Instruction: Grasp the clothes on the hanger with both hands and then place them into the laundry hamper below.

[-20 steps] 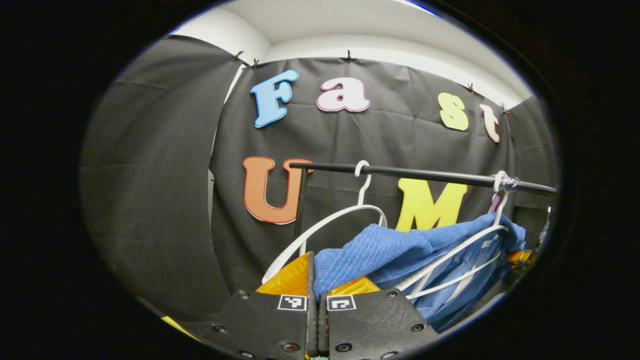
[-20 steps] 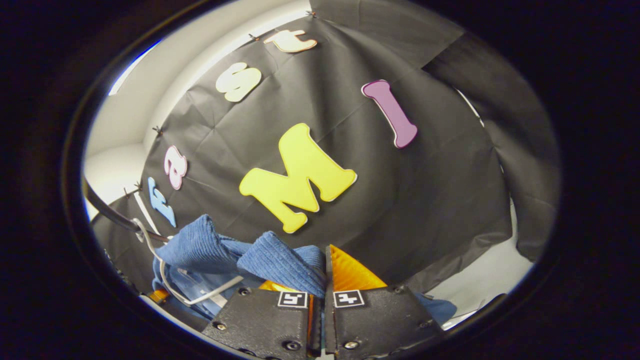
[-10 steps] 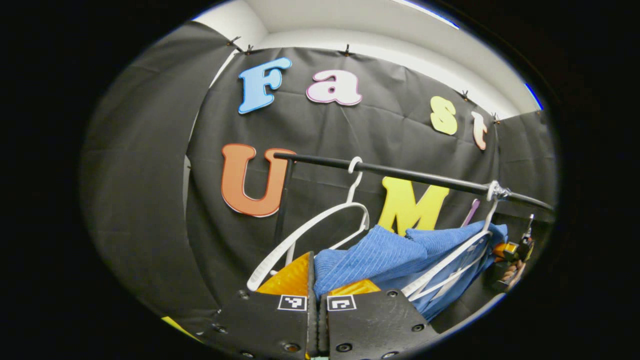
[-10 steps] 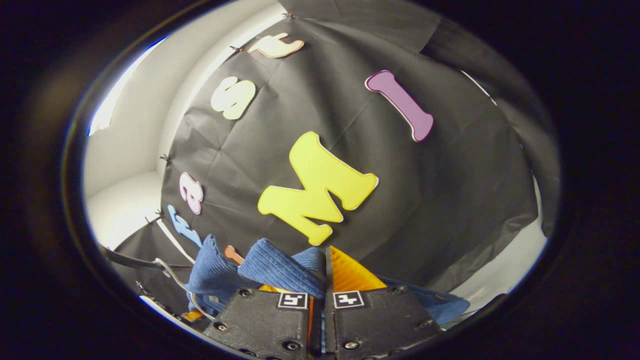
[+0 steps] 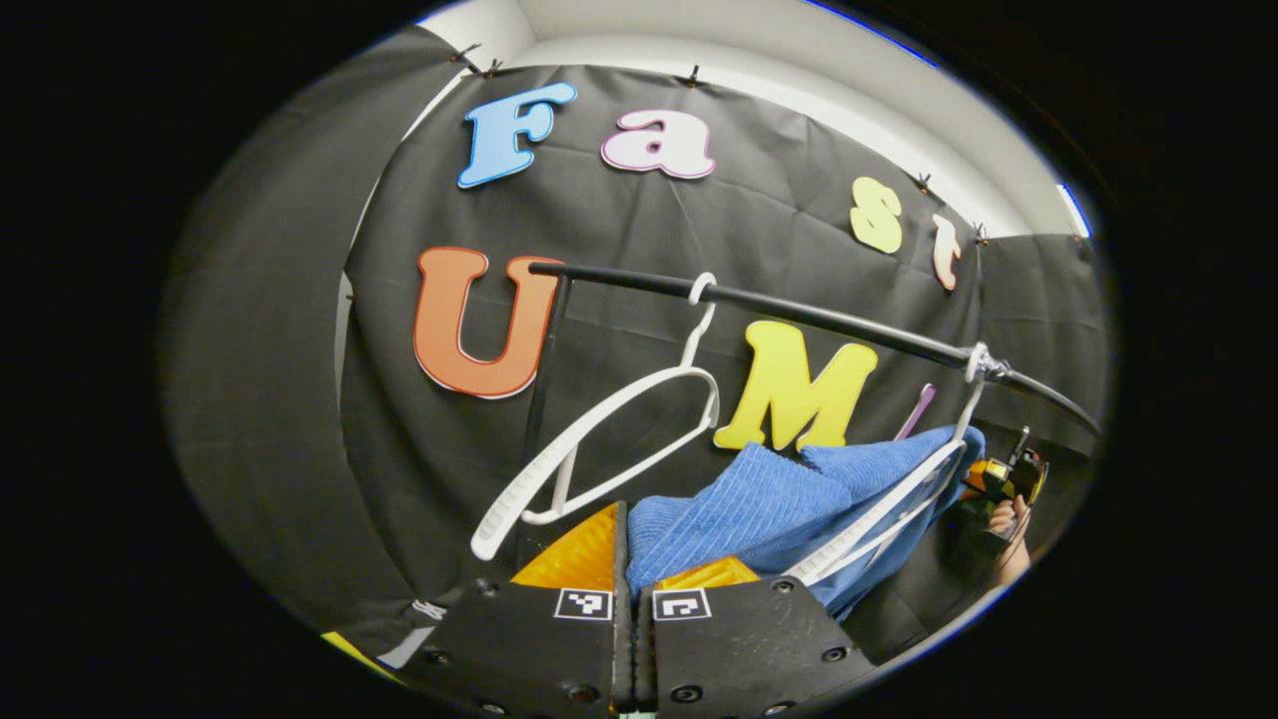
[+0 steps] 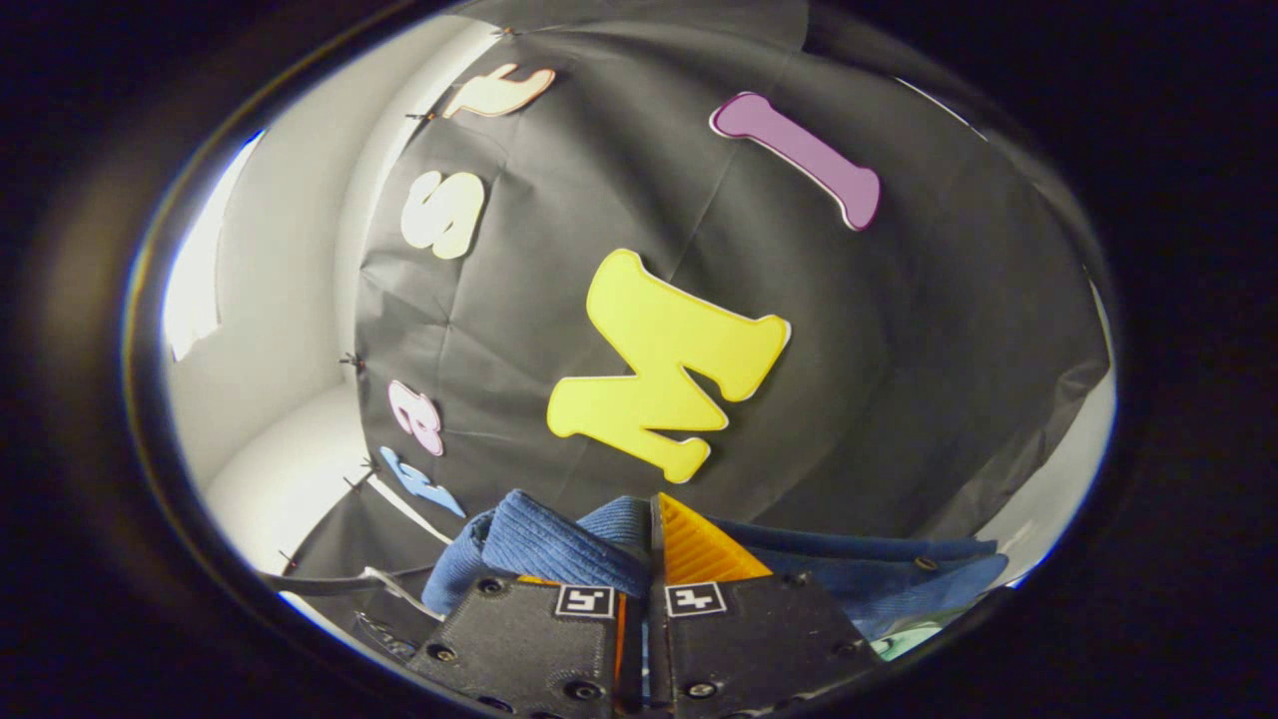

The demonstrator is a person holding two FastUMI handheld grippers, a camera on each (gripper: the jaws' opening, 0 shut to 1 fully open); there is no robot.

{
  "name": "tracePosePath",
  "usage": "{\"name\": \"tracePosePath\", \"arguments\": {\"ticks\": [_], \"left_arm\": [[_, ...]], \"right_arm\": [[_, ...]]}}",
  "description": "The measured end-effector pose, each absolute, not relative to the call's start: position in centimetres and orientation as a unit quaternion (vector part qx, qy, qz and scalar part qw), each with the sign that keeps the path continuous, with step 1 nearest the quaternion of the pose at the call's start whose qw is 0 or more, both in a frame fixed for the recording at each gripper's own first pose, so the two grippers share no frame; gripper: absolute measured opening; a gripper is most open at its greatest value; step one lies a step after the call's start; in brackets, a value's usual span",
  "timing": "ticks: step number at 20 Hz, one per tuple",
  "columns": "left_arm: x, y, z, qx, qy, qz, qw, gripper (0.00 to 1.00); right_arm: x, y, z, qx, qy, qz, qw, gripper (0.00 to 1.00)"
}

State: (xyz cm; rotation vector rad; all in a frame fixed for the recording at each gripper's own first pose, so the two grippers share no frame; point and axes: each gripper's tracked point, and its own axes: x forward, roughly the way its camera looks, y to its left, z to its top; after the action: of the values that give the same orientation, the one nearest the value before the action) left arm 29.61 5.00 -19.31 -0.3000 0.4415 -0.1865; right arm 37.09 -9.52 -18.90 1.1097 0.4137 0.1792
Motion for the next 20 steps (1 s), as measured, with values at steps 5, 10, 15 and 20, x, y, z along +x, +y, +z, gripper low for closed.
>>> {"name": "tracePosePath", "arguments": {"ticks": [5, 10, 15, 20], "left_arm": [[28.7, 4.1, -20.9, -0.151, 0.238, -0.095, 0.955, 0.01], [26.9, 3.0, -24.0, -0.155, 0.269, -0.09, 0.946, 0.01], [25.0, 2.4, -25.7, -0.189, 0.292, -0.085, 0.934, 0.01], [22.6, 2.2, -27.3, -0.196, 0.314, -0.078, 0.926, 0.01]], "right_arm": [[39.2, -10.9, -21.8, 0.52, 0.227, 0.044, 0.823, 0.06], [36.6, -10.0, -27.5, 0.516, 0.274, 0.024, 0.811, 0.06], [33.6, -9.4, -31.2, 0.521, 0.308, 0.009, 0.796, 0.06], [30.6, -8.1, -33.1, 0.521, 0.335, 0.006, 0.785, 0.05]]}}
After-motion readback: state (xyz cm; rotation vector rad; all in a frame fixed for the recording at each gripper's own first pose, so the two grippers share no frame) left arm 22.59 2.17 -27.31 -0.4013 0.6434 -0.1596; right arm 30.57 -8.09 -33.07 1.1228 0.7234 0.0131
